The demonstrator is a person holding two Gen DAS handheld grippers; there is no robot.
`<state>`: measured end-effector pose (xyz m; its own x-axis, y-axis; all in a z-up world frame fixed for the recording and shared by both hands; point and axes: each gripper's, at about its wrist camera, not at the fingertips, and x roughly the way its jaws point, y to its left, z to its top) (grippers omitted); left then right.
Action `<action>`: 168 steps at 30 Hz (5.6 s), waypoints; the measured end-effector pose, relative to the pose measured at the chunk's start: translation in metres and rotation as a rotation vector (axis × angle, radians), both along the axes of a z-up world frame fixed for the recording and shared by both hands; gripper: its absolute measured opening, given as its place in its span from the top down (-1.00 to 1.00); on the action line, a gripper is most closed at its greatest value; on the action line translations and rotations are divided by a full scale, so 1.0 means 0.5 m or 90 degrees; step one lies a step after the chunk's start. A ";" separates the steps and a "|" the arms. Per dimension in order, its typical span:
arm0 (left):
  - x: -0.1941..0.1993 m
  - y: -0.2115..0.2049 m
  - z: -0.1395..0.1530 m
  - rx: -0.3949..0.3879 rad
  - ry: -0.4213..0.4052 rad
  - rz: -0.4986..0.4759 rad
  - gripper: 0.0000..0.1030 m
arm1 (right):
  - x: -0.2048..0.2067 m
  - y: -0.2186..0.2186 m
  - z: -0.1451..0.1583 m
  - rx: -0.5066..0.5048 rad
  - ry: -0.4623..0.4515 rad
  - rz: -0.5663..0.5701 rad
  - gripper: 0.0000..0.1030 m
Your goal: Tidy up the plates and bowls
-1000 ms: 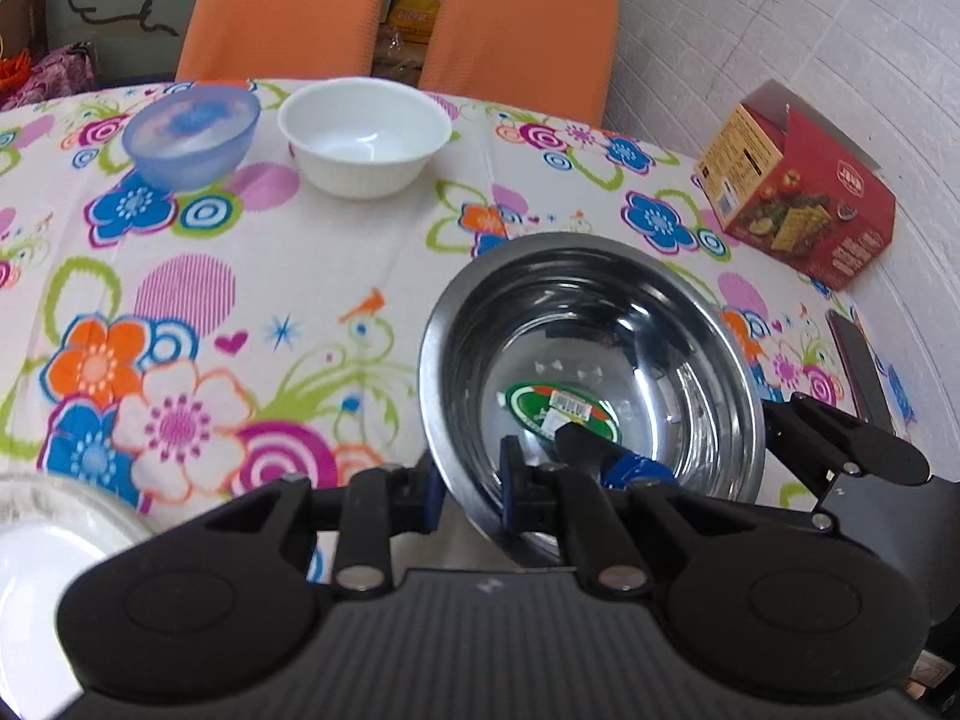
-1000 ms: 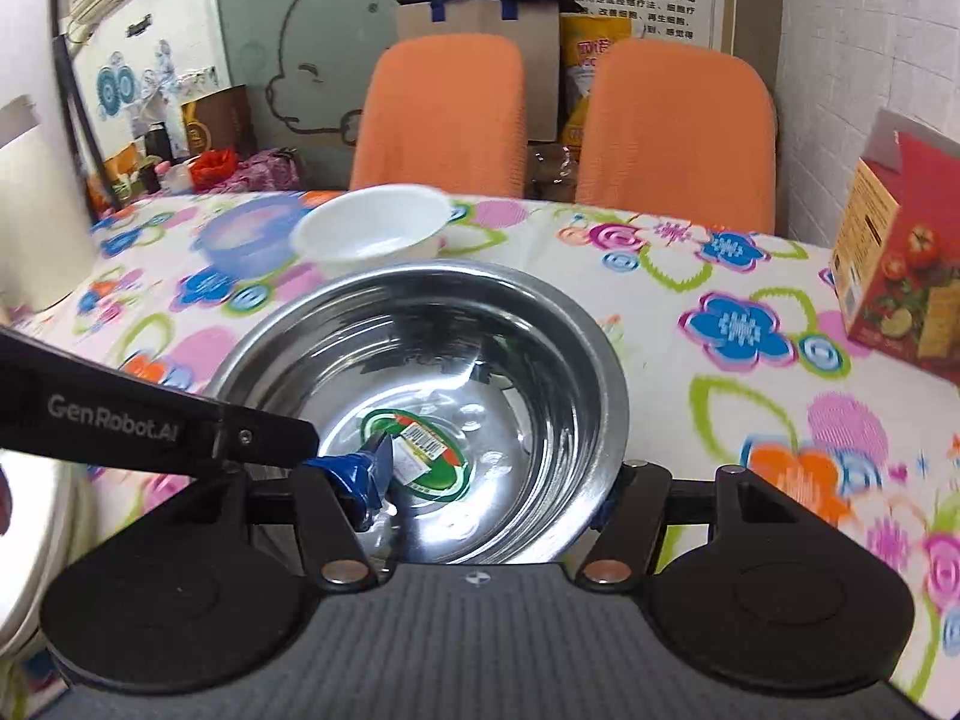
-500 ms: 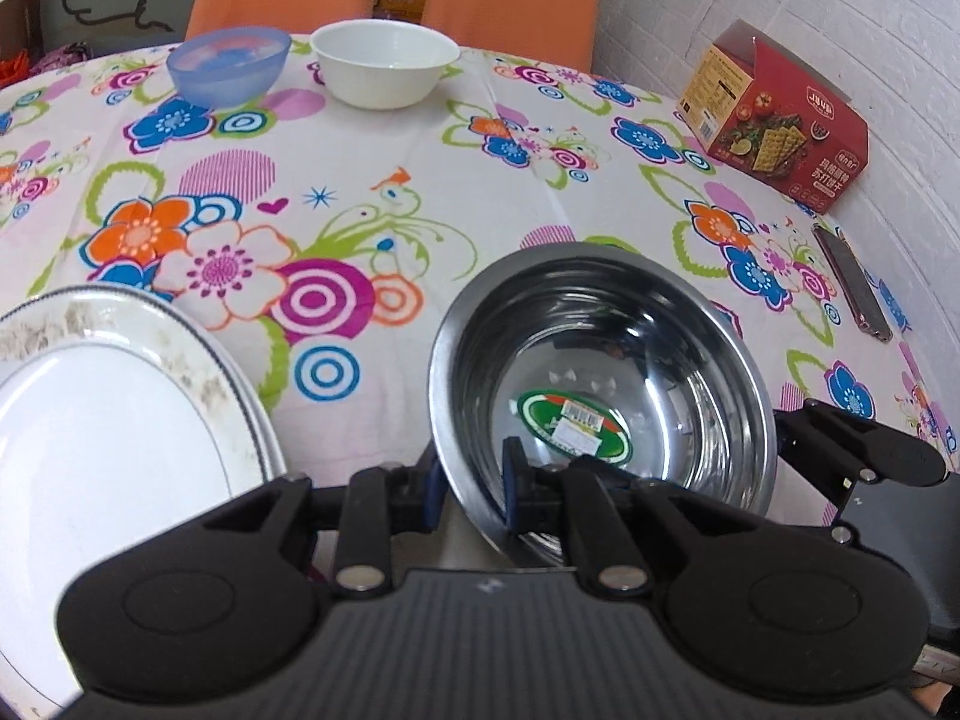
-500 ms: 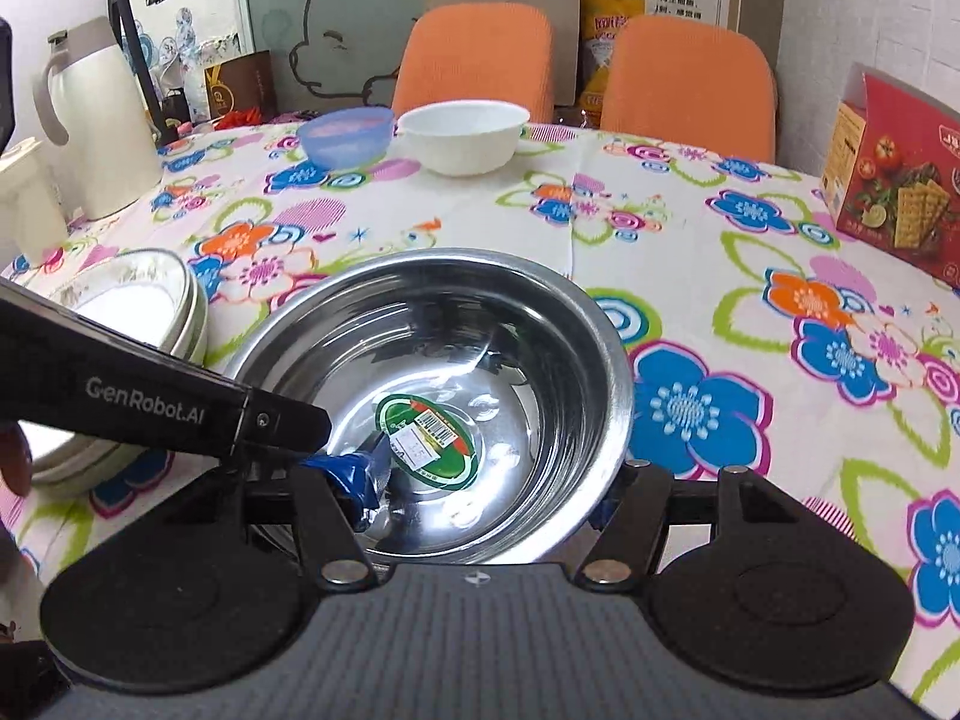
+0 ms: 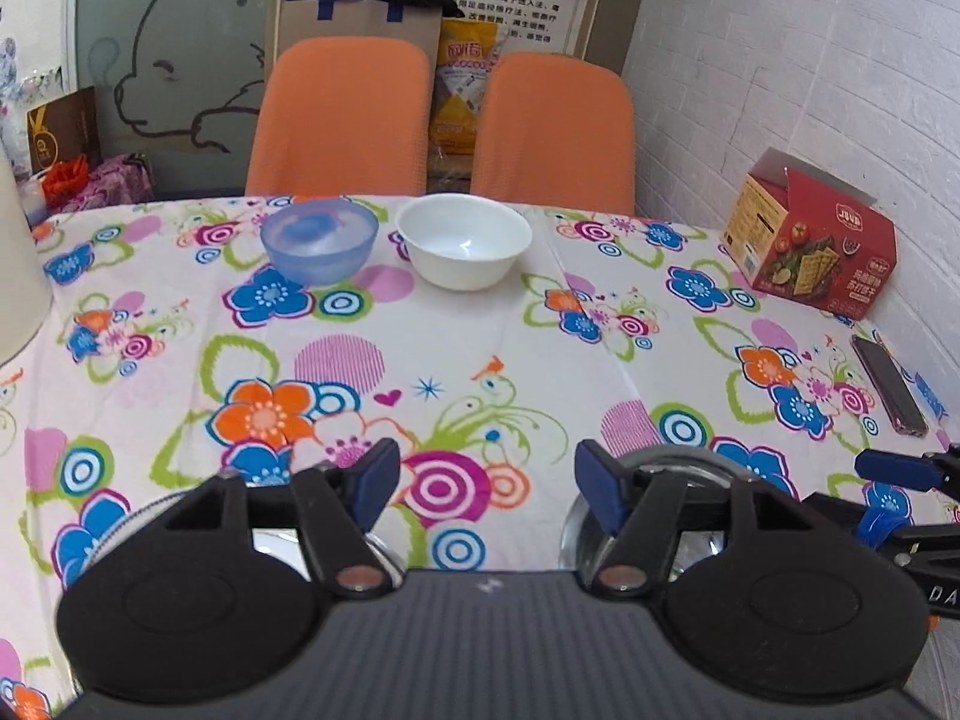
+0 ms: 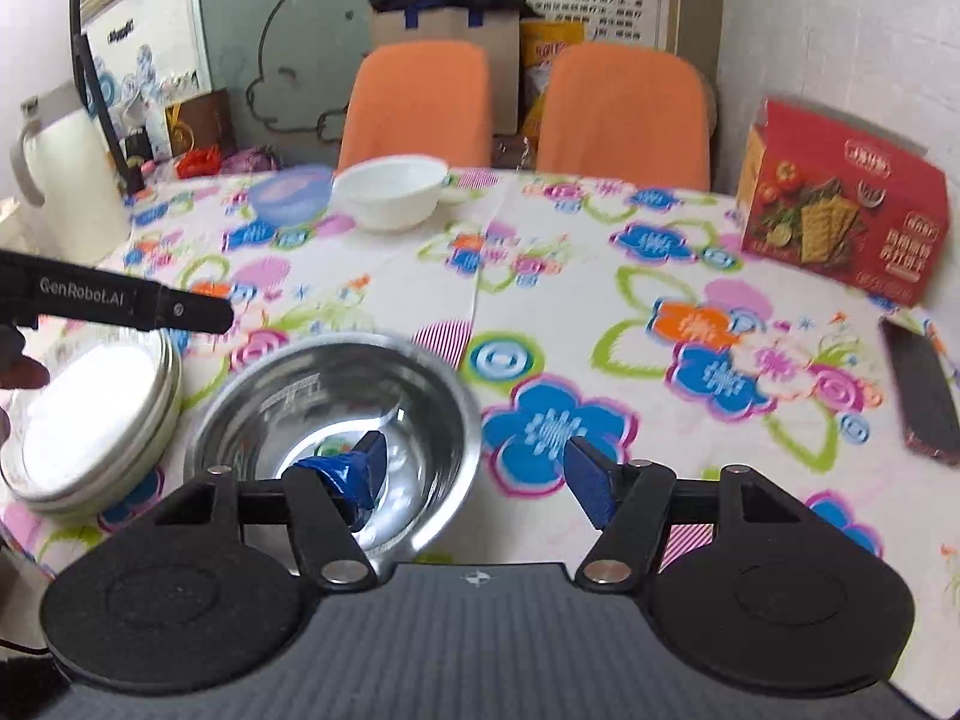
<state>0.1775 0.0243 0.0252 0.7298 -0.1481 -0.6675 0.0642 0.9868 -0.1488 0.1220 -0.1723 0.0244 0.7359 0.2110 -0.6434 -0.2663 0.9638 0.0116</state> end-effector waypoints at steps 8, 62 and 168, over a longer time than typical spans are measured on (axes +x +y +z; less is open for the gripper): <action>0.059 0.042 0.002 0.019 0.011 0.018 -0.30 | 0.120 0.053 0.056 -0.042 -0.033 0.046 -0.02; 0.557 -0.016 -0.036 0.139 0.077 -0.217 -0.29 | 0.504 0.246 -0.074 -0.045 -0.024 0.200 -0.11; 0.549 0.346 -0.061 0.020 0.093 0.054 -0.37 | 0.574 0.398 -0.120 -0.059 0.047 0.299 -0.10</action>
